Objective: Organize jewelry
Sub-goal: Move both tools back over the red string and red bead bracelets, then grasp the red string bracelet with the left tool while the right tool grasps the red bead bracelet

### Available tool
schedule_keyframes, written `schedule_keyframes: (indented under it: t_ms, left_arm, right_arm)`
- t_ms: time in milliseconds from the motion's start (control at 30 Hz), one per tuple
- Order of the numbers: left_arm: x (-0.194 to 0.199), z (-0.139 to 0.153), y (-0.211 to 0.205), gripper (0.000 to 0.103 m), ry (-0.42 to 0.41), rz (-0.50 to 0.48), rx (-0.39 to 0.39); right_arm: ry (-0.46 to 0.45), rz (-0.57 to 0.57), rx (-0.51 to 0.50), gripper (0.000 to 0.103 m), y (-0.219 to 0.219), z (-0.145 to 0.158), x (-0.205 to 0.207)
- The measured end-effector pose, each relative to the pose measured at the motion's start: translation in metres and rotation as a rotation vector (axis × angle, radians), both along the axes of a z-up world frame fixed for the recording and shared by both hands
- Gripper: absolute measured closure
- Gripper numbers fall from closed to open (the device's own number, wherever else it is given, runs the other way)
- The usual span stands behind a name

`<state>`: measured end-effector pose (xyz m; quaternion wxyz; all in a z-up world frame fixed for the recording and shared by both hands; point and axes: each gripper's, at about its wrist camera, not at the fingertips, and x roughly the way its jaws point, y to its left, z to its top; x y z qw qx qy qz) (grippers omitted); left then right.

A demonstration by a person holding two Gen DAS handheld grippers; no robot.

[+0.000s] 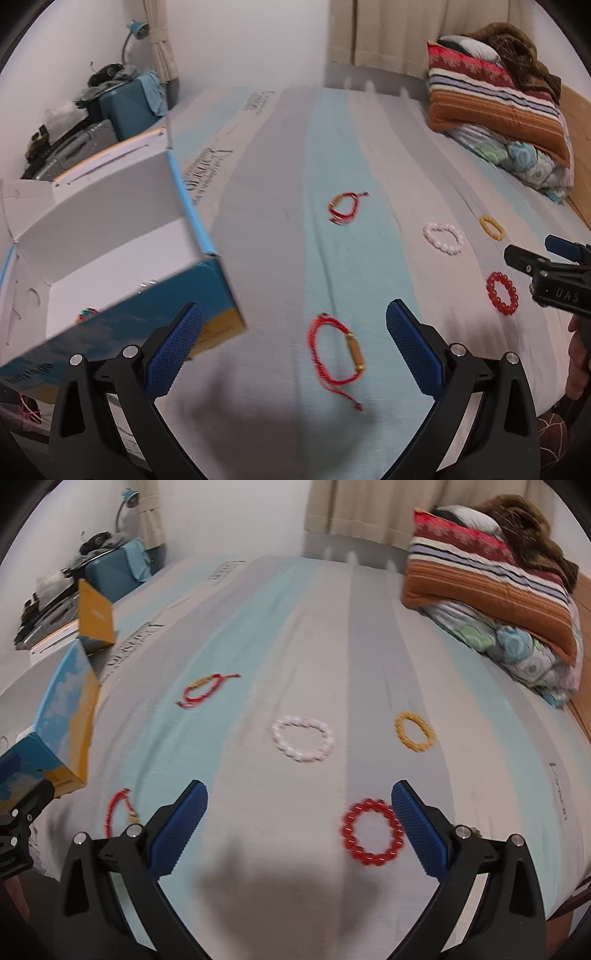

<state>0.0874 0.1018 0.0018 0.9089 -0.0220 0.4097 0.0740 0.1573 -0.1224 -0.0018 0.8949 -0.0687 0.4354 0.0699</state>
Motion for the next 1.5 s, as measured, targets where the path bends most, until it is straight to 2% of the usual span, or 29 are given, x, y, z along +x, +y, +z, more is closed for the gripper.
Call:
schedule_keyframes:
  t_ms: [233,433,933,1167,1267,1500]
  left_arm:
    - [0.013,-0.025,-0.023,0.006,0.037,-0.031,-0.01]
    - [0.024,-0.046,-0.038,0.006,0.07,-0.054,-0.019]
    - [0.045,-0.1,-0.043,0.006,0.16,-0.046,-0.024]
    - [0.049,-0.112,-0.043,0.008,0.165,-0.05,-0.017]
    - [0.049,-0.113,-0.044,0.014,0.161,-0.057,-0.017]
    - [0.047,-0.112,-0.042,0.033,0.165,-0.059,-0.019]
  right_arm:
    - [0.041,-0.061,0.018,0.007,-0.045,-0.026,0.007]
    - [0.074,-0.082,0.025,0.007,-0.066,-0.05,0.013]
    - [0.147,-0.081,0.05,0.011,-0.082,-0.098,0.028]
    - [0.181,-0.086,0.058,0.016,-0.083,-0.116,0.035]
    - [0.172,-0.089,0.06,0.017,-0.082,-0.118,0.034]
    - [0.168,-0.07,0.06,0.034,-0.08,-0.116,0.032]
